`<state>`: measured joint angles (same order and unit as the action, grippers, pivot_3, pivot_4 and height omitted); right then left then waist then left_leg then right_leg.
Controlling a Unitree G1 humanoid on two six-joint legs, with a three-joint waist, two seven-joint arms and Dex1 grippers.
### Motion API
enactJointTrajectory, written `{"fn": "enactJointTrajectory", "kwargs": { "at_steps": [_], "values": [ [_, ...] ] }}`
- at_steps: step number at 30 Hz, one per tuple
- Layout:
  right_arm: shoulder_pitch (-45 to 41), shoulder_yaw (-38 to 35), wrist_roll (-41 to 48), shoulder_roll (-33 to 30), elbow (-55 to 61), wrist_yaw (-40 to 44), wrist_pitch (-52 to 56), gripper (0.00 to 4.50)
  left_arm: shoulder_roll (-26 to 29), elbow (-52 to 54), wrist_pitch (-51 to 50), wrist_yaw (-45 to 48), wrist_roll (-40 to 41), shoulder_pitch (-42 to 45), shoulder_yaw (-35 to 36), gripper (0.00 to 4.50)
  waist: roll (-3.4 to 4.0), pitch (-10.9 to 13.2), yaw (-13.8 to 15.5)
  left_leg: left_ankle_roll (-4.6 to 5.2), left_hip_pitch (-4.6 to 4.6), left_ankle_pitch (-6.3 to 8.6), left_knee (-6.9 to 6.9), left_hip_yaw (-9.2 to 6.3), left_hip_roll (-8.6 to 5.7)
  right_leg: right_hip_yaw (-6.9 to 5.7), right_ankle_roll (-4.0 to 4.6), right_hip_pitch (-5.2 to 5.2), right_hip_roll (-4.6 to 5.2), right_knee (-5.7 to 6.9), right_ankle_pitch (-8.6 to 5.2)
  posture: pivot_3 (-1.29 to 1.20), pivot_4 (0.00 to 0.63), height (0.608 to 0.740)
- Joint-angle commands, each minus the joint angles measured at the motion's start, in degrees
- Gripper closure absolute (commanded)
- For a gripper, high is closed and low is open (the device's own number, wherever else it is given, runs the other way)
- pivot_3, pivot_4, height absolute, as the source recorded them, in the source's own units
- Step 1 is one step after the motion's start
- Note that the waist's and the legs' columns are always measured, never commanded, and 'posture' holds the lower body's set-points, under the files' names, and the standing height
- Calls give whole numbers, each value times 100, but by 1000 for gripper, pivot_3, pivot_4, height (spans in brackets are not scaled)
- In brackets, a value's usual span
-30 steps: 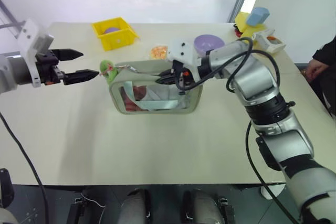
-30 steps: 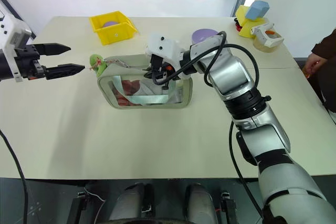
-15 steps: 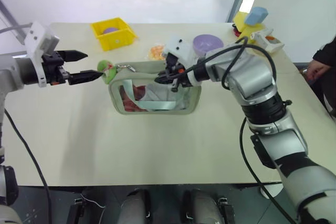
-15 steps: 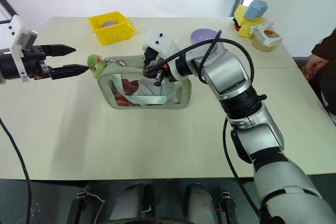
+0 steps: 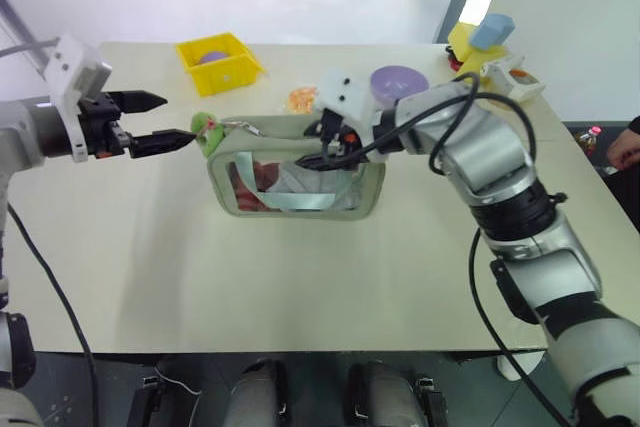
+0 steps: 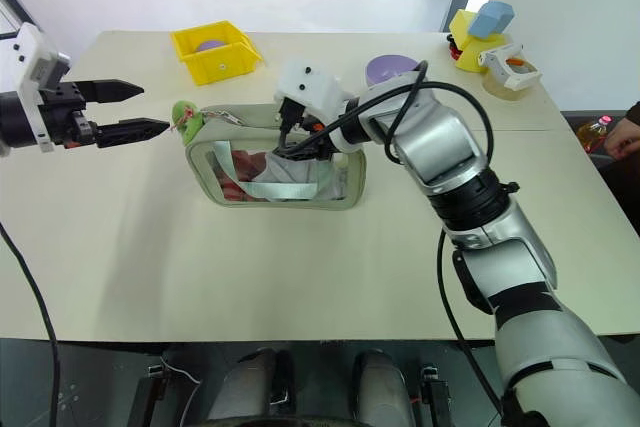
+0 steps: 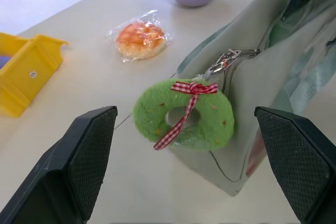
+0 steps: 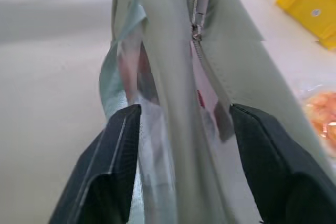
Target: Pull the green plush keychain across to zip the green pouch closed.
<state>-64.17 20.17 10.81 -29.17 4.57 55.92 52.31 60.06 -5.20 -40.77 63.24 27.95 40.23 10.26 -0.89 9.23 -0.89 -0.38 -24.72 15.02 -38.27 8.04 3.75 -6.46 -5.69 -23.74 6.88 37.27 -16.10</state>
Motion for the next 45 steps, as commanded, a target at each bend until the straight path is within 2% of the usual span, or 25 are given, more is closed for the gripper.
{"fn": "enactJointTrajectory", "kwargs": {
  "at_steps": [1, 4, 8, 17, 20, 23, 24, 29, 45],
  "values": [
    [-196, -540, 236, -395, 562, 176, -117, 2005, 203, -143, 43, -36, -28, 70, 254, 0, 0, 0, 1, 0, 0, 0, 0, 0, 0, 0, 0, 0, 0, 0, 0, 0, 150, 739],
    [192, -696, 406, -907, 869, 493, -267, 2005, 227, -303, 89, -50, -42, 63, 284, 0, -3, -2, 14, 0, 0, 0, 0, 0, 0, 0, 0, 1, 0, -2, 0, 0, 150, 739],
    [745, -760, 556, -1269, 1077, 698, -400, 2005, 130, -335, 137, -70, -63, 76, 211, 0, -4, -3, 13, 1, 0, 1, -1, -1, 0, 0, 0, 5, 0, -5, 0, 0, 150, 739],
    [1084, -541, 318, -1221, 728, 572, -997, 2005, 19, -514, 191, -18, -183, 415, -40, 0, -3, -2, 4, 0, 0, 1, 0, 2, 0, 1, 0, 0, 0, -3, 0, 0, 150, 739],
    [1110, -492, 281, -1171, 677, 588, -1160, 2803, -27, -625, 267, 8, -254, 463, -93, 0, -3, -2, 10, 0, 0, 1, -1, 3, 0, 1, 0, 1, 0, -3, 0, 0, 150, 739],
    [1143, -473, 245, -1133, 645, 612, -1333, 4362, -104, -772, 388, 18, -354, 483, -146, 0, -3, -2, 12, 0, 0, 1, -1, 2, 0, 1, 0, 1, 0, -3, 0, 0, 150, 739],
    [1156, -467, 244, -1135, 640, 639, -1385, 4442, -120, -811, 425, 20, -376, 485, -163, 0, -3, -2, 13, 0, 0, 1, -1, 2, 0, 1, 0, 1, 0, -3, 0, 0, 150, 739],
    [1332, -424, 191, -1229, 755, 818, -1675, 4442, -330, -1207, 628, -88, -550, 570, -256, 0, -4, -2, 11, 0, 0, 1, -1, 3, 0, 1, 0, 1, 0, -3, 0, 0, 150, 739],
    [1282, -431, 217, -1134, 817, 851, -1541, 4442, -1065, -1596, 1043, -173, -881, 790, -509, 0, -4, -2, -10, 0, 4, 0, -3, 3, 0, 1, 0, 4, 0, -2, 0, 0, 150, 739]
  ]
}}
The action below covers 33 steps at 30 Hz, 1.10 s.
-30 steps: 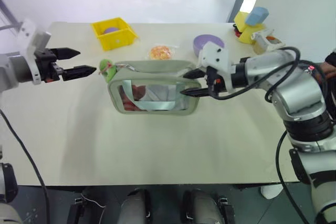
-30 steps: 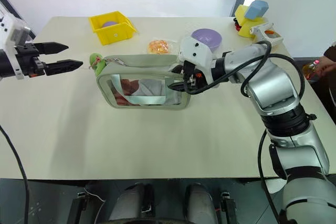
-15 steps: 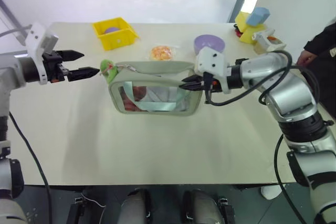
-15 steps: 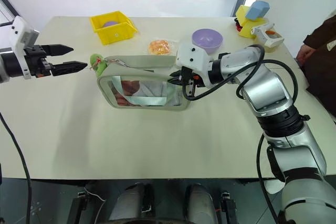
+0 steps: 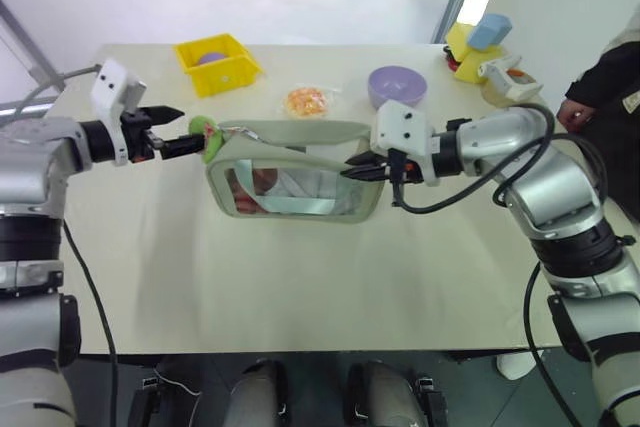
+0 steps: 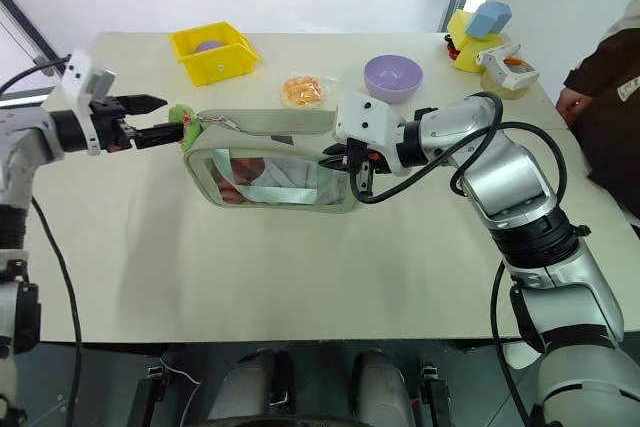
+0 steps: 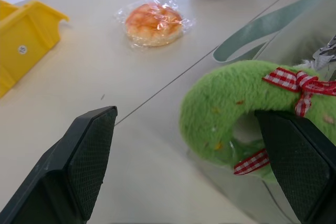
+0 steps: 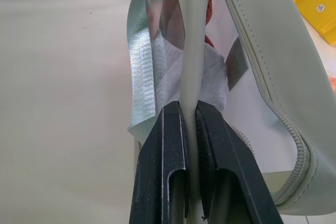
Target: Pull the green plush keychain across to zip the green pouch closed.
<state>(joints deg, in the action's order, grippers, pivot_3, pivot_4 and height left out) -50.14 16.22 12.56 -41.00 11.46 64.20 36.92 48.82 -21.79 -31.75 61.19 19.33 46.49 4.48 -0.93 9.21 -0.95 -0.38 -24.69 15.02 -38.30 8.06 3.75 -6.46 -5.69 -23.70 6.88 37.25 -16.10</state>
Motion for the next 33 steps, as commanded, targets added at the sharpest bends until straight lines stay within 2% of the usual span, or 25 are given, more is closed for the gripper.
{"fn": "enactJointTrajectory", "kwargs": {
  "at_steps": [1, 4, 11, 18, 22, 27, 30, 33],
  "values": [
    [-137, -35, 37, 58, 116, 15, 7, 4442, 59, 65, 141, 54, -11, 171, 83, 0, 0, 0, -2, 0, 0, 0, 0, 0, 0, 0, 0, 0, 0, 0, 0, 0, 150, 739],
    [-171, -35, 20, 83, 84, -10, 26, 4500, 99, 60, 92, 116, 52, 210, 147, 844, 0, 0, 1, 0, 0, 0, 0, 0, 0, 0, 0, 0, 0, 0, 0, 0, 150, 739],
    [-181, -12, -79, 123, -27, -86, -29, 4500, 252, 479, -435, 331, 416, 554, 279, 4429, 0, 0, 11, 0, 0, 0, -1, -1, 0, 0, 0, 1, 0, 0, 0, 0, 150, 739],
    [-283, 59, -233, 282, -265, -158, -129, 4500, -18, 1208, -1219, 584, 1077, 852, 170, 4476, 0, 0, -5, -1, 4, 0, -1, -2, 0, 0, 0, 3, 0, 2, 0, 0, 150, 739],
    [-318, 73, -303, 367, -335, -192, -144, 4500, -285, 1448, -1098, 560, 920, 795, -199, 4476, 0, 0, 3, -1, 16, 0, -1, -2, 0, 0, 0, 17, 0, 0, 0, 0, 150, 739],
    [-289, 59, -328, 420, -293, -223, -69, 4500, -400, 1215, -569, 448, 464, 661, -509, 4476, 1, 0, -19, -2, 19, -1, 2, -2, 1, 0, 0, 16, -3, 0, 0, 0, 150, 739],
    [-268, 46, -337, 418, -277, -228, -35, 4500, -443, 1051, -544, 345, 455, 809, -408, 3477, 1, 0, -7, -2, 19, -1, 1, -1, 1, 0, 0, 17, -3, 0, 0, 0, 150, 739],
    [-259, 43, -345, 431, -304, -237, -45, 4500, -348, 985, -515, 307, 415, 942, -361, 2020, 1, 0, 3, -2, 19, -1, 1, -2, 1, 1, 0, 17, -3, -1, 0, 0, 150, 739]
  ]
}}
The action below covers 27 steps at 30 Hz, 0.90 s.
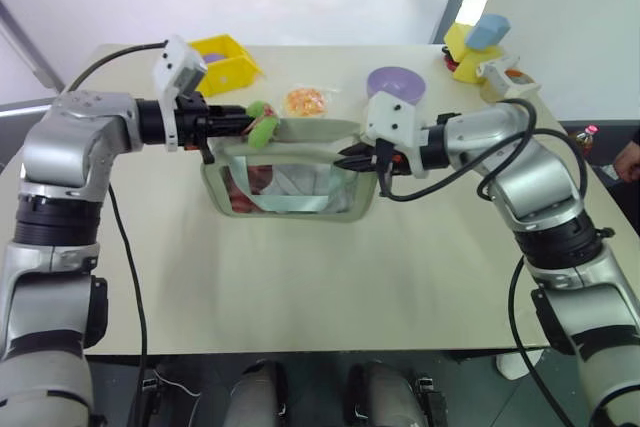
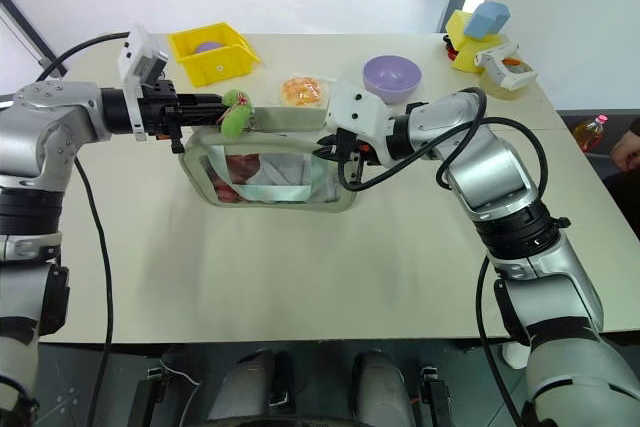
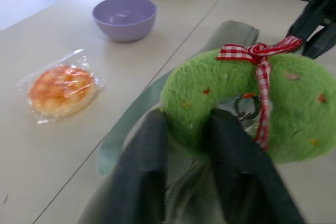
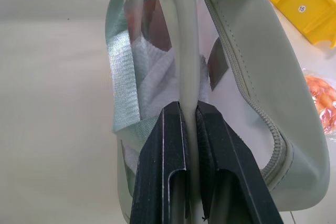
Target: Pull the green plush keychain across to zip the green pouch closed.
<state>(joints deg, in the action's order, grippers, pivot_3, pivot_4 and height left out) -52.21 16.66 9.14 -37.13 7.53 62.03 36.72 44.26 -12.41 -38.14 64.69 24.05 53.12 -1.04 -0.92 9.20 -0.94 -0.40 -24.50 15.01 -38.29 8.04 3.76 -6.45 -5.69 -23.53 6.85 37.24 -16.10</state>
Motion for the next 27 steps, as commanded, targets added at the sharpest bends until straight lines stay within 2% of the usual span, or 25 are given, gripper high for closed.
{"fn": "enactJointTrajectory", "kwargs": {
  "at_steps": [1, 2, 4, 9, 13, 19, 23, 26, 27],
  "values": [
    [-54, 3, -4, 54, 70, -23, -35, 4500, 154, 33, 123, -69, -86, 312, 202, 1498, 0, 0, 0, 0, 0, 0, 0, 0, 0, 0, 0, 0, 0, 0, 0, 0, 150, 739],
    [-55, 6, -6, 65, 49, -24, -50, 4500, 223, 35, 69, -61, -84, 344, 227, 911, 0, 0, -6, 0, 0, 0, 0, 0, 0, 0, 0, 0, 0, 0, 0, 0, 150, 739],
    [-72, 15, -18, 90, -7, -23, -87, 4500, 458, 111, -77, 75, 7, 361, 326, 33, 0, 0, -24, 0, 0, 0, 1, 1, 0, 1, 0, -1, 0, 0, 0, 0, 150, 739],
    [-149, 35, -65, 174, -220, -11, -229, 4500, 1191, 381, -532, 282, 252, 75, 679, 33, 0, 0, -39, 0, 0, 0, 3, 2, 2, 2, 0, -4, -1, 0, 0, 0, 150, 739],
    [-194, 26, -103, 233, -330, 8, -296, 4500, 1659, 986, -610, 486, 327, -911, 839, 33, 4, -1, -23, 0, 7, 0, 5, 3, 3, 6, 0, -1, 0, 0, 0, 0, 150, 739],
    [-216, 34, -126, 259, -362, 49, -291, 4500, 1474, 1600, -645, 110, 400, -1684, 916, 33, 1, -1, 1, 1, 3, 1, 3, 2, 4, 7, 1, 0, -1, -1, 0, 0, 150, 739],
    [-211, 32, -144, 251, -347, 61, -251, 4500, 1299, 1517, -387, -140, 215, -1775, 809, 33, 2, -1, -4, 0, 5, 0, 5, 2, 3, 7, 1, -1, -1, 0, 0, 0, 150, 739],
    [-195, 31, -142, 243, -314, 60, -225, 4500, 1237, 1416, -232, -160, 133, -1751, 724, 927, 1, -1, 3, 0, 5, 0, 4, 3, 3, 7, 1, 0, -1, 0, 0, 0, 150, 739],
    [-191, 30, -140, 240, -300, 59, -212, 4500, 1248, 1397, -177, -127, 108, -1751, 701, 1422, 1, -1, 3, 0, 4, 1, 4, 4, 2, 7, 1, 0, -1, -1, 0, 0, 150, 739]
  ]
}}
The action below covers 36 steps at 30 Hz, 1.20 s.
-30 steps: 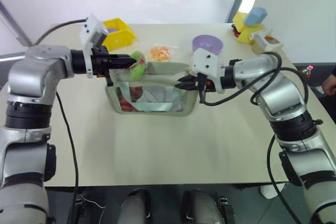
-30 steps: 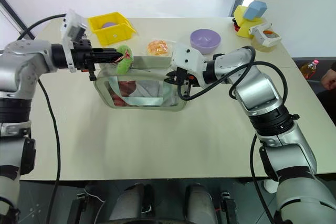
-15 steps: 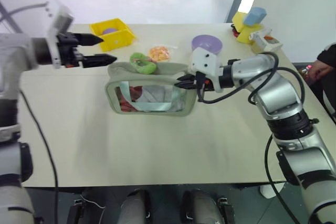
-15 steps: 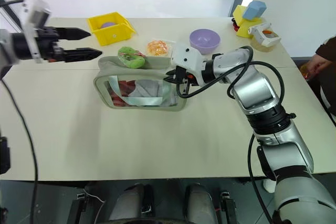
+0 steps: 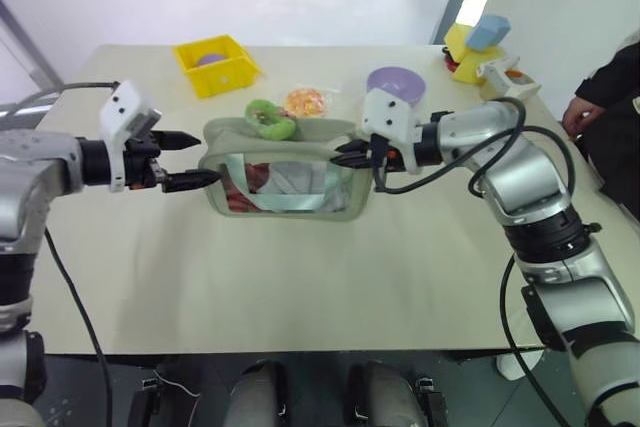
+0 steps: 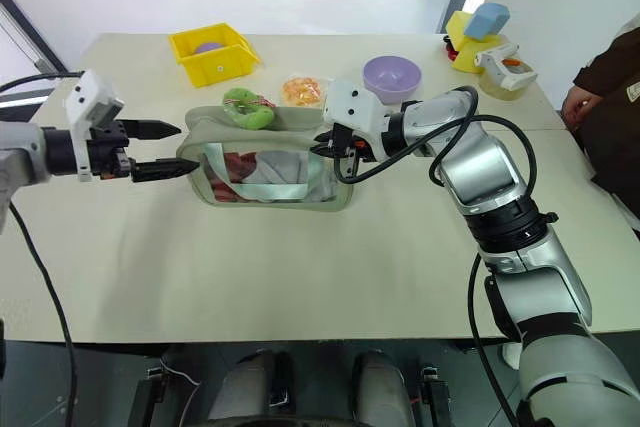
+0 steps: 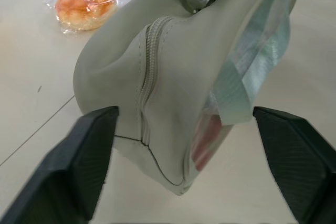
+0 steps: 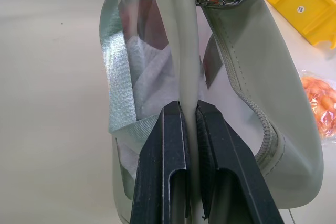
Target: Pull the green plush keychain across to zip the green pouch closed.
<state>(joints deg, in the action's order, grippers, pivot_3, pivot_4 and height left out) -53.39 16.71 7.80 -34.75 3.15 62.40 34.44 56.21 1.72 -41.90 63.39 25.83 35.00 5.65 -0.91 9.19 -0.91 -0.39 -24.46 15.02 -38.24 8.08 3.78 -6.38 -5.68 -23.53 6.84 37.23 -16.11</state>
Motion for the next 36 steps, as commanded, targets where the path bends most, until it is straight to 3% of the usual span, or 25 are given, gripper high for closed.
{"fn": "enactJointTrajectory", "kwargs": {
  "at_steps": [1, 6, 13, 14, 16, 21, 22, 27, 36],
  "values": [
    [-71, 23, -3, 1, 152, 20, 29, 4500, 60, -42, 229, 32, -80, 78, 22, 1816, 0, 0, -1, 0, 0, 0, 0, 0, 0, 0, 0, 0, 0, 0, 0, 0, 150, 739],
    [-89, 10, 12, 4, 167, 12, 83, 4500, 35, -209, 353, 57, -169, 212, -81, 4406, 0, 0, 3, 0, 0, 0, 0, 0, 0, 0, 0, 0, 0, 0, 0, 0, 150, 739],
    [-100, -180, 200, -321, 368, 193, 494, 4500, 66, -331, 520, 131, -245, 186, -164, 4406, 0, 0, 11, 0, 0, 0, 1, 0, 0, 0, 0, 0, 0, 0, 0, 0, 150, 739],
    [-126, -203, 229, -372, 368, 218, 527, 3681, 63, -338, 525, 132, -244, 186, -162, 4462, 0, 0, 20, 0, 0, 0, 0, 0, 0, 0, 0, 0, 0, -1, 0, 0, 150, 739],
    [-197, -248, 309, -515, 382, 330, 597, 2841, 57, -336, 532, 123, -235, 176, -155, 4462, 0, 0, 27, 0, -1, 0, 0, -1, 0, 0, 0, 1, 0, -1, 0, 0, 150, 739],
    [-870, -357, 547, -591, 10, 581, 809, 247, 28, -325, 551, 102, -224, 158, -163, 4462, 4, 2, -2, 1, -1, 0, 1, 1, -1, 0, 0, -4, 0, 0, 0, 0, 150, 739],
    [-1004, -362, 554, -514, -129, 559, 770, 47, 21, -324, 552, 100, -225, 164, -167, 4462, 4, 2, -1, 1, 0, 0, 2, 2, 0, 0, 0, -5, 0, 0, 0, 0, 150, 739],
    [-1560, -395, 497, 211, -834, 126, 513, 47, 4, -360, 574, 118, -244, 230, -193, 4462, 3, 2, -3, 1, 0, 0, 2, 4, 0, 0, 0, -3, 0, -1, 0, 0, 150, 739],
    [-1483, 64, 238, 1159, -1218, -129, -31, 47, 16, -338, 536, 136, -244, 295, -190, 4462, 3, 2, 2, 0, -4, 0, 1, 2, 0, 0, 0, -5, 1, 3, 0, 0, 150, 739]
  ]
}}
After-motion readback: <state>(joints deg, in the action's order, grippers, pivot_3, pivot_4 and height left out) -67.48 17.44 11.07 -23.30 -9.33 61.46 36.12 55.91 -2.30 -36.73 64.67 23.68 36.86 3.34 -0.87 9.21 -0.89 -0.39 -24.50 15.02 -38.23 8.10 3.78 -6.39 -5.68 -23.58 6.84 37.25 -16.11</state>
